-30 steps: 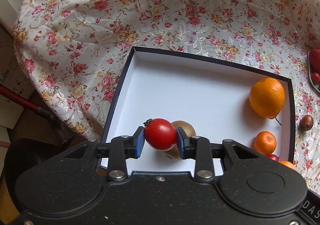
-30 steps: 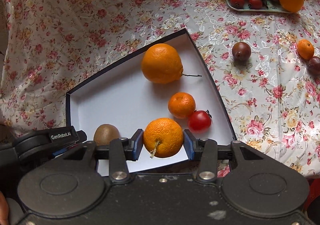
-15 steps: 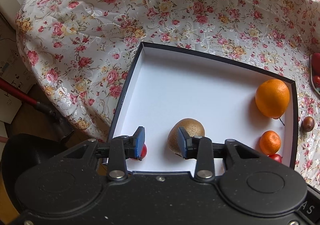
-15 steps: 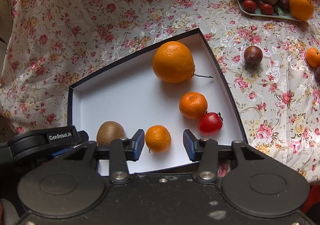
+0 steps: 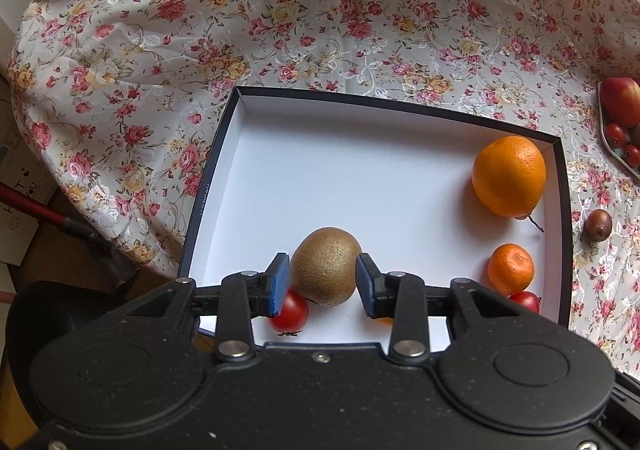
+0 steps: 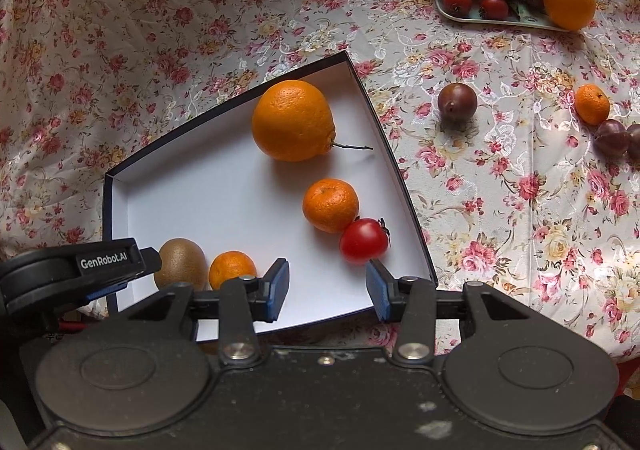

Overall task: Organize fruits
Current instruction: 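Move both open tools back over the cloth toward the dark fruit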

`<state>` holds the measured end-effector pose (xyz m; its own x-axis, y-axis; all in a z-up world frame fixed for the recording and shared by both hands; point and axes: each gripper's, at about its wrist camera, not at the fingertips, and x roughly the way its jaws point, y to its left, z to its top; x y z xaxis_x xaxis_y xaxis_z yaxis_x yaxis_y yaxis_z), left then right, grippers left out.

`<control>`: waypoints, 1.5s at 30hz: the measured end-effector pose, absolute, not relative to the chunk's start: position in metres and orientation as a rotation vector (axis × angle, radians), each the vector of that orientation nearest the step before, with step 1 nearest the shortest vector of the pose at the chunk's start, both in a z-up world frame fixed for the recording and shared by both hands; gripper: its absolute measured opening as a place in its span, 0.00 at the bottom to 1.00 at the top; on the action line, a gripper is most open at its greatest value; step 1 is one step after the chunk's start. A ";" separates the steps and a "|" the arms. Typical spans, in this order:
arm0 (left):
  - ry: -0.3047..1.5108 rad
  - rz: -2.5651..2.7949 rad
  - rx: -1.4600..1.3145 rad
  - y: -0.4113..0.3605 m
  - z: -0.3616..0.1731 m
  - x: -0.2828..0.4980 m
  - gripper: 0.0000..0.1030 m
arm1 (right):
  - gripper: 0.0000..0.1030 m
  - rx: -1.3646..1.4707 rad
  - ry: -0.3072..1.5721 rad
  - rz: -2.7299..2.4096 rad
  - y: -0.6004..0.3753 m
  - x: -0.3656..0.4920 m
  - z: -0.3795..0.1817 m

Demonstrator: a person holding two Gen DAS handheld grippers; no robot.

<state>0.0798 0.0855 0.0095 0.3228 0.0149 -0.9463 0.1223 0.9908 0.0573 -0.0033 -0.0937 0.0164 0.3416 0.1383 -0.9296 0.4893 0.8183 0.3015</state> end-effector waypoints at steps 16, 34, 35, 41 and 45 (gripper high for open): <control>1.250 -0.151 0.202 0.027 0.011 0.065 0.45 | 0.45 0.651 1.312 -0.363 -0.144 -0.030 0.007; 1.216 -0.318 0.351 -0.073 0.011 0.025 0.45 | 0.44 0.709 1.354 -0.667 -0.238 -0.089 -0.004; 1.215 -0.333 0.348 -0.079 0.011 0.023 0.45 | 0.44 0.713 1.349 -0.688 -0.243 -0.092 -0.005; 1.223 -0.393 0.353 -0.109 0.009 0.013 0.46 | 0.44 0.716 1.314 -0.812 -0.279 -0.113 -0.006; 1.215 -0.424 0.377 -0.130 0.008 0.010 0.46 | 0.44 0.692 1.315 -0.854 -0.301 -0.117 -0.010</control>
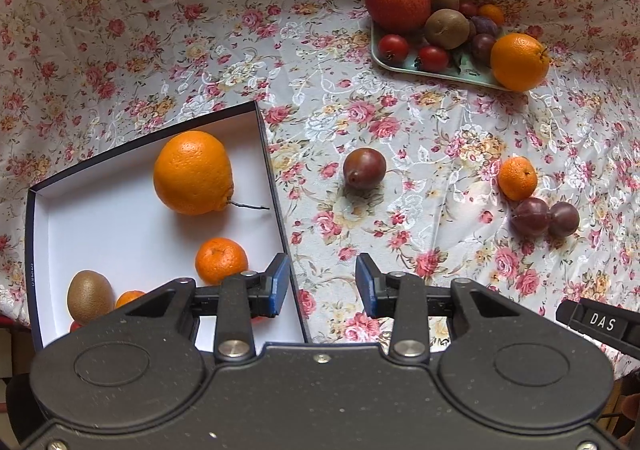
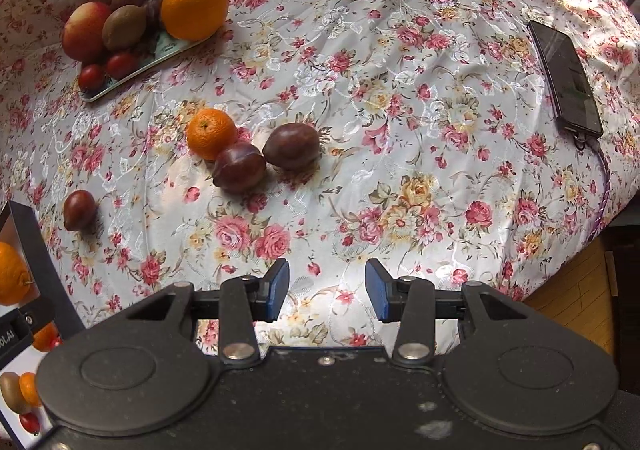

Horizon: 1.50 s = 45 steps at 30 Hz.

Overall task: Organize fruits
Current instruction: 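Move both open tools back over the cloth toward the dark fruit, then grasp a dark plum with the right tool while the left tool grasps the dark brown tomato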

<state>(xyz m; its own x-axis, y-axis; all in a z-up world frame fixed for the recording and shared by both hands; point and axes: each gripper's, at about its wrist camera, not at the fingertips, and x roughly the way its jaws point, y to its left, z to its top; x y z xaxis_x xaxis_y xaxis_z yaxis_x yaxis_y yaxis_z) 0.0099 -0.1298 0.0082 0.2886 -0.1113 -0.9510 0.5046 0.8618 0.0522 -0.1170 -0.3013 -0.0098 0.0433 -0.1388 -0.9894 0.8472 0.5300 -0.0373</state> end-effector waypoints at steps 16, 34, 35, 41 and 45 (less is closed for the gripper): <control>1.302 -0.417 0.387 -0.167 -0.020 0.051 0.45 | 0.43 0.973 1.099 -0.996 -0.384 -0.103 -0.017; 1.374 -0.438 0.356 -0.185 -0.041 0.079 0.45 | 0.43 0.964 1.240 -0.956 -0.380 -0.063 -0.059; 1.375 -0.438 0.355 -0.186 -0.042 0.080 0.45 | 0.43 0.956 1.242 -0.960 -0.379 -0.062 -0.060; 1.393 -0.432 0.343 -0.187 -0.048 0.085 0.45 | 0.40 0.924 1.271 -0.965 -0.379 -0.057 -0.066; 1.402 -0.430 0.321 -0.186 -0.051 0.088 0.45 | 0.40 0.908 1.274 -0.962 -0.380 -0.056 -0.066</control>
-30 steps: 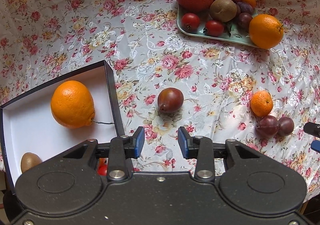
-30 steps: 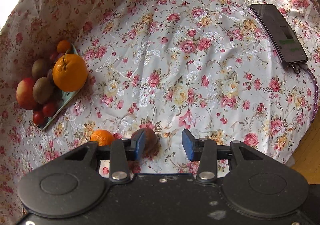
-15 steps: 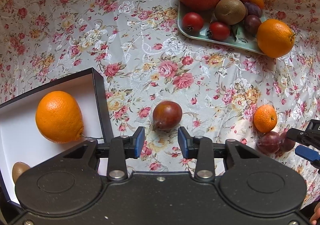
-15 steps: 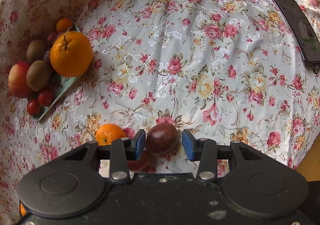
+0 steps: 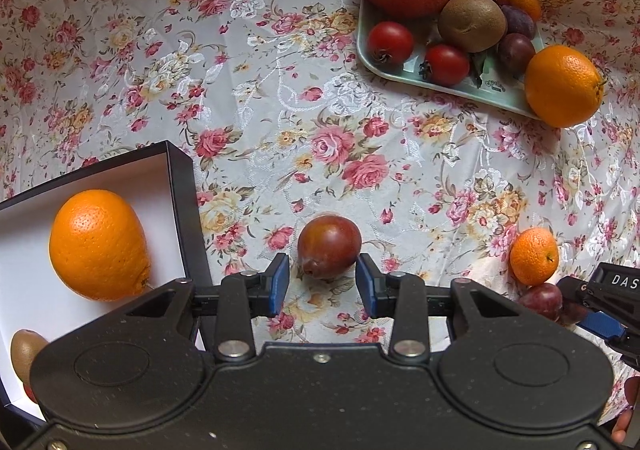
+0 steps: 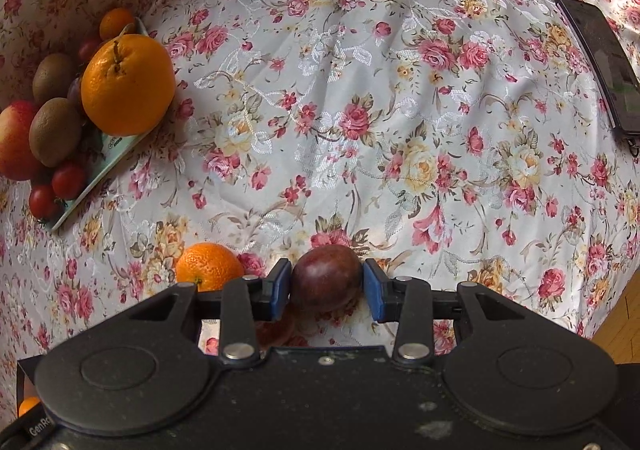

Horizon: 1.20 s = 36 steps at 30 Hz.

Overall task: Organize fruits
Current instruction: 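Grasp a dark plum with the right tool while the left tool grasps the dark brown tomato, then carry the plum and dark tomato into the white box and open both tools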

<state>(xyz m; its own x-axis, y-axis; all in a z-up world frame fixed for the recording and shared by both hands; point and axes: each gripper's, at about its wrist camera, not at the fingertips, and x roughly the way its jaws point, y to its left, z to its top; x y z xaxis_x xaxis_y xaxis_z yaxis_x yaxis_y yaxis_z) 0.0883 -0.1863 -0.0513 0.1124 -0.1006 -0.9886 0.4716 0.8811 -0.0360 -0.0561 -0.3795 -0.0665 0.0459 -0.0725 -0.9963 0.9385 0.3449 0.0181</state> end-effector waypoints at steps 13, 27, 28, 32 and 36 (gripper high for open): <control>1.408 -0.417 0.304 -0.190 -0.058 0.094 0.45 | 0.39 0.873 1.254 -0.907 -0.380 -0.046 -0.065; 1.411 -0.374 0.334 -0.202 -0.071 0.102 0.45 | 0.39 0.898 1.196 -0.866 -0.391 -0.059 -0.046; 1.407 -0.371 0.337 -0.202 -0.071 0.102 0.45 | 0.39 0.902 1.188 -0.861 -0.392 -0.060 -0.044; 1.396 -0.371 0.330 -0.208 -0.067 0.098 0.44 | 0.39 0.908 1.162 -0.859 -0.395 -0.067 -0.035; 1.364 -0.390 0.330 -0.217 -0.058 0.090 0.44 | 0.39 0.909 1.146 -0.871 -0.399 -0.073 -0.030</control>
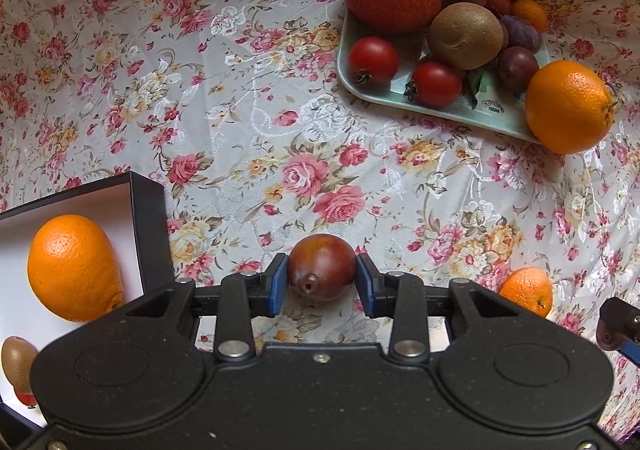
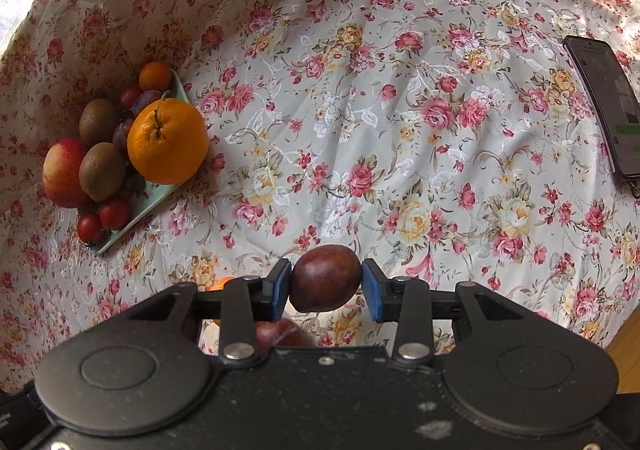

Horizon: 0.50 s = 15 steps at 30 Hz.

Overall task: Organize fruits
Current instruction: 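Carry the plum and dark tomato into the white box and open both tools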

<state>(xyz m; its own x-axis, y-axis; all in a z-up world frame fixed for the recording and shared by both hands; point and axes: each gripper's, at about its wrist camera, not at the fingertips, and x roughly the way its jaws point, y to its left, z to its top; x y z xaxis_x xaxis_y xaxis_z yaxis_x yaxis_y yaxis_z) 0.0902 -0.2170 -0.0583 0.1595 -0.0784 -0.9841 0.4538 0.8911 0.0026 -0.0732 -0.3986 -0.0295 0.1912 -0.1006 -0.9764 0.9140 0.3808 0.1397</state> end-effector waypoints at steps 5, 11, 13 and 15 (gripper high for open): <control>1.334 -0.434 0.313 -0.224 -0.042 0.084 0.44 | 0.39 0.916 1.137 -0.880 -0.400 -0.078 -0.024; 1.286 -0.446 0.322 -0.210 -0.026 0.080 0.44 | 0.39 0.896 1.132 -0.865 -0.389 -0.082 -0.016; 1.281 -0.446 0.314 -0.205 -0.020 0.078 0.44 | 0.39 0.883 1.132 -0.853 -0.381 -0.084 -0.014; 1.276 -0.446 0.306 -0.200 -0.015 0.076 0.44 | 0.39 0.873 1.134 -0.845 -0.374 -0.085 -0.013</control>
<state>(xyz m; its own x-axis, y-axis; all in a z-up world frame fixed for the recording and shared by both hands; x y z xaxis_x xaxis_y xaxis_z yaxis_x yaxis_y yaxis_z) 0.0761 -0.1997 -0.0151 0.2232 -0.1500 -0.9632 0.4824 0.8756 -0.0246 -0.0853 -0.3735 -0.0129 0.2099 -0.1153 -0.9709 0.8974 0.4169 0.1445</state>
